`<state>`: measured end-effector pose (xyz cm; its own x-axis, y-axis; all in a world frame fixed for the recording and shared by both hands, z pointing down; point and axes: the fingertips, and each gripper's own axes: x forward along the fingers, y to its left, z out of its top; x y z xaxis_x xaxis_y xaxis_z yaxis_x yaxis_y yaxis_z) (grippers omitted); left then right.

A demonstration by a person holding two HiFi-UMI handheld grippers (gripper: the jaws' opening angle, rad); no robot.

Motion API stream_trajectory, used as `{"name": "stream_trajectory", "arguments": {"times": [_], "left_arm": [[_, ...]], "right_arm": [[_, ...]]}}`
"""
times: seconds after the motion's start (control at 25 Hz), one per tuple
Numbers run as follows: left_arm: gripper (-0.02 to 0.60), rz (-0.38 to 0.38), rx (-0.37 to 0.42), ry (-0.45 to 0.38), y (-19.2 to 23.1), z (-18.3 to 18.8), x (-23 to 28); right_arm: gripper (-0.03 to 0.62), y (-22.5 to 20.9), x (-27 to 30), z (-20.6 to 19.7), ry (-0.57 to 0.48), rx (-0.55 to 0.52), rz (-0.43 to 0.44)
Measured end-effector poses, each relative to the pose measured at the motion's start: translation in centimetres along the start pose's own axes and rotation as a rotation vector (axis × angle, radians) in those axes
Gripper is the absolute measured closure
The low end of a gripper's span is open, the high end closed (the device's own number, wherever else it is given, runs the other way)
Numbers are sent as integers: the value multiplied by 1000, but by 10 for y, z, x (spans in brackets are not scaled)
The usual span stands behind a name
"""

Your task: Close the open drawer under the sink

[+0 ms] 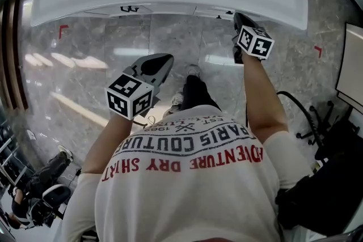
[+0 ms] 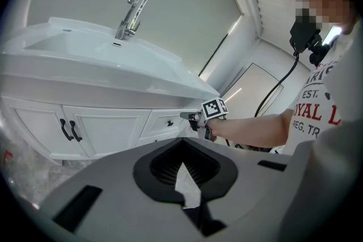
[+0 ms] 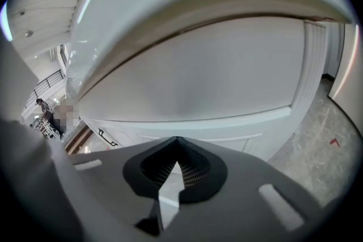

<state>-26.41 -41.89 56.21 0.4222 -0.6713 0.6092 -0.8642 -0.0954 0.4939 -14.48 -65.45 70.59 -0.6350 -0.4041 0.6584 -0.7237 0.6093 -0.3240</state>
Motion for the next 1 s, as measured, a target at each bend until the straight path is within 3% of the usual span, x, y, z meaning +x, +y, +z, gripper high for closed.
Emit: {"name": "stream_trajectory", "arguments": {"times": [0.2, 0.56, 0.76, 1.0], "left_arm": [[581, -21, 33, -30, -17, -1, -23], [581, -111, 169, -123, -91, -14, -104], [581, -202, 258, -175, -147, -40, -155], [581, -254, 310, -208, -195, -71, -200]], "right_arm": [[592, 52, -59, 5, -72, 22, 102], [592, 210, -237, -15, -213, 12, 316], [592, 278, -339, -46, -264, -63, 367], [592, 320, -407, -94, -257, -160, 373]]}}
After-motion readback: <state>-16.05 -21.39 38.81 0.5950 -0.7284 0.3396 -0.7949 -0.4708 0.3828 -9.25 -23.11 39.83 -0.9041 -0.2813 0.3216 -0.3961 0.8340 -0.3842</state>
